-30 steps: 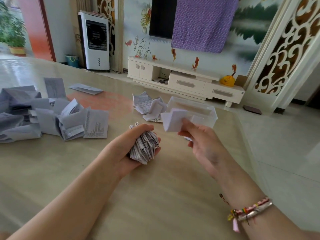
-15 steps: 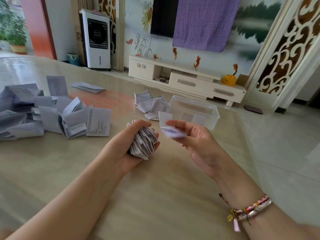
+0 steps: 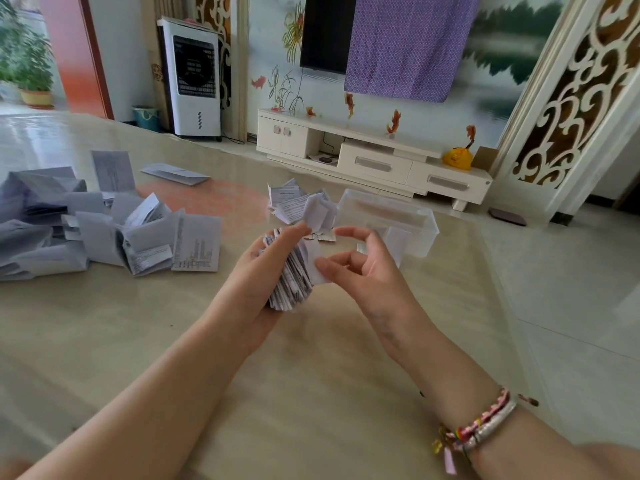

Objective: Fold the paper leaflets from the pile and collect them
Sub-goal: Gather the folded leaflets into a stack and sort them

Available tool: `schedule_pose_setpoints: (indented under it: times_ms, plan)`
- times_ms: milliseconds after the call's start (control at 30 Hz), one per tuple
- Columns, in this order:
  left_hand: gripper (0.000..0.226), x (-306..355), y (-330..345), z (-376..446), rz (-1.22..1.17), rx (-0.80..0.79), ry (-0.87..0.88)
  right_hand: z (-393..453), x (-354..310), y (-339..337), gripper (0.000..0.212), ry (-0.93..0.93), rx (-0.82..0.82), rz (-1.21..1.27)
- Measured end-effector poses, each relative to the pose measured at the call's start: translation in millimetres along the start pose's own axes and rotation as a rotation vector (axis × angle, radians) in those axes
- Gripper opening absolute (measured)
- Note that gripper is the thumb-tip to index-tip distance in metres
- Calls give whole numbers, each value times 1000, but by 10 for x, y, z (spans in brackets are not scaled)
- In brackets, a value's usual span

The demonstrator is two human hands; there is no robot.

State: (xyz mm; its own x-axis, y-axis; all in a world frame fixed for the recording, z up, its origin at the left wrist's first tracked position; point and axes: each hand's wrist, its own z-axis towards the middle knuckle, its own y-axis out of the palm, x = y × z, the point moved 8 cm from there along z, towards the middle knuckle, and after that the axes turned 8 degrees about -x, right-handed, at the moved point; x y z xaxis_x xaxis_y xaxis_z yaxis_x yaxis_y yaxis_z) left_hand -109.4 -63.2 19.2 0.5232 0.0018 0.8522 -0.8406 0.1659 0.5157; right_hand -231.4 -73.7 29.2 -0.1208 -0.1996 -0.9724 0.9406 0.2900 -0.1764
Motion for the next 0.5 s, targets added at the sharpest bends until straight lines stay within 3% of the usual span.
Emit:
schedule_pose_setpoints:
  times_ms: [133, 233, 300, 400, 500]
  plan:
    - [43, 4, 66, -24, -25, -58, 1, -13, -58, 27, 37, -40, 53, -146]
    - [30, -46, -74, -9, -7, 61, -28, 21, -80, -87, 31, -56, 115, -300]
    - [18, -80, -154, -1, -54, 125, -62, 96, -47, -384, 21, -85, 243, -404]
    - [14, -104, -194, 4, -98, 141, -90, 178, 253, -998, 13, 100, 465, -443]
    - [16, -130, -180, 3, -117, 140, -117, 190, 572, -1294, 13, 332, 479, -445]
